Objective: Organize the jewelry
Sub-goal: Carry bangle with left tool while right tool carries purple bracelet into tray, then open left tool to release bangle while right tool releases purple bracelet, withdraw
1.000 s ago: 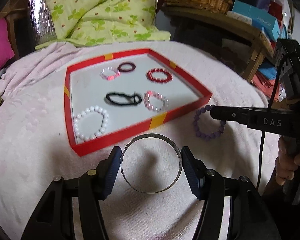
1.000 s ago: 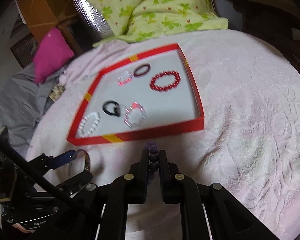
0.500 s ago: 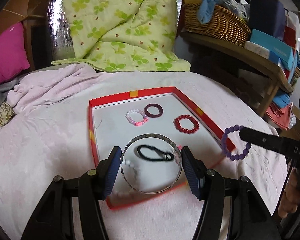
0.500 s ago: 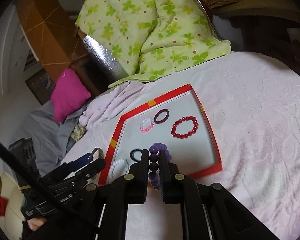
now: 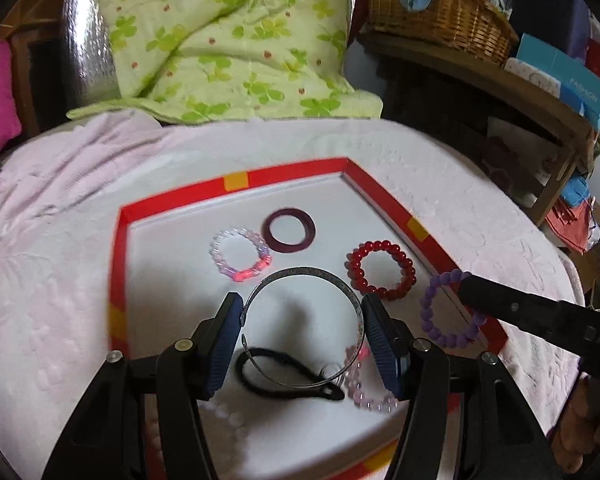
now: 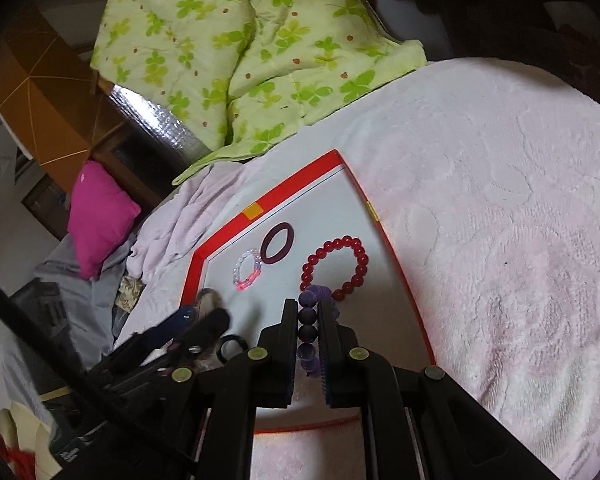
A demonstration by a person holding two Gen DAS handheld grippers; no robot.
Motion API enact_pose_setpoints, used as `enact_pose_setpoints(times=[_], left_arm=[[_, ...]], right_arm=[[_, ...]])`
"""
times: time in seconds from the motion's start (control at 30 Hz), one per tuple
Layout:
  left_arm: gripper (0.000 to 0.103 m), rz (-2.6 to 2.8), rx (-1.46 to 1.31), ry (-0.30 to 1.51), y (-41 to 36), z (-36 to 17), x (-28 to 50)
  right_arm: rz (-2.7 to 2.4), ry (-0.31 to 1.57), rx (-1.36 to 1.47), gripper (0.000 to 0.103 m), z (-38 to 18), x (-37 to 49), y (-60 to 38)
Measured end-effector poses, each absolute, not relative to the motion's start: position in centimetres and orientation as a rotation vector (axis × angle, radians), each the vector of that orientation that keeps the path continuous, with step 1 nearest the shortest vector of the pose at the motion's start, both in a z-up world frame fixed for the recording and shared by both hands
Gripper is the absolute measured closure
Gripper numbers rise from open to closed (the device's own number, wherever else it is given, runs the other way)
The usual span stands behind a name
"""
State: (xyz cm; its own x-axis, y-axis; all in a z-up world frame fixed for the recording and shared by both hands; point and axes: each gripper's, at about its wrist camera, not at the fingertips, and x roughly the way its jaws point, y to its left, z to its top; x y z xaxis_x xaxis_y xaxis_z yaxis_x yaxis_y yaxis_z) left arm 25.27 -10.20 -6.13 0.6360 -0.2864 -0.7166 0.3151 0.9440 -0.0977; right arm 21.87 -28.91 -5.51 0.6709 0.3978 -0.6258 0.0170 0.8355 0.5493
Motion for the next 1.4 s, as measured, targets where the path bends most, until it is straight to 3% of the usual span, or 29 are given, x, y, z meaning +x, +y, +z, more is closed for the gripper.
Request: enact_pose_setpoints(times=[0.27,0.5,0.57,0.63,0.67,0.97,1.1,1.27,1.4], left_arm=[[0.040,-0.289,0.036,0.878,-11.4,-8.5,27.1],[0.039,-0.315,-0.006,0.870,-10.4,-7.4,27.0],[0.039,-0.335,-0.051,0.859,-9.6,-6.5,26.7],[0.039,-0.341,-0.104,0.832,-8.4,-5.2,26.2],[0.036,-0.344,-0.125,0.823,-7.7,-4.4,25.8],[0.025,-0.200,-0.009,0.770,-5.0,-1.8,20.3],[0.024,-0.150,0.071,0.806,-4.4,-2.8,16.8],[0.023,-0.062,0.057,0.803,-2.9,-2.0,12.7],[0.014,0.044,0.074,0.713,-2.1,-0.9,9.1]], right_arm=[[0.206,0.843,0.592,0.093,-6.8,22.6,-29.8],[0.169,0.871,0.584,0.089,-7.3,22.8,-30.1],[0.168,0.881,0.582,0.081,-7.2,22.7,-30.0],[0.163,0.871,0.580,0.061,-6.8,22.5,-30.1],[0.159,0.857,0.574,0.058,-6.5,22.2,-30.2],[0.194,0.828,0.465,0.057,-4.1,20.5,-28.5],[0.202,0.857,0.308,0.047,-3.0,18.7,-25.7],[0.195,0.858,0.183,0.046,-2.5,15.7,-24.0],[0.111,0.815,0.080,0.045,-1.8,13.2,-23.2]])
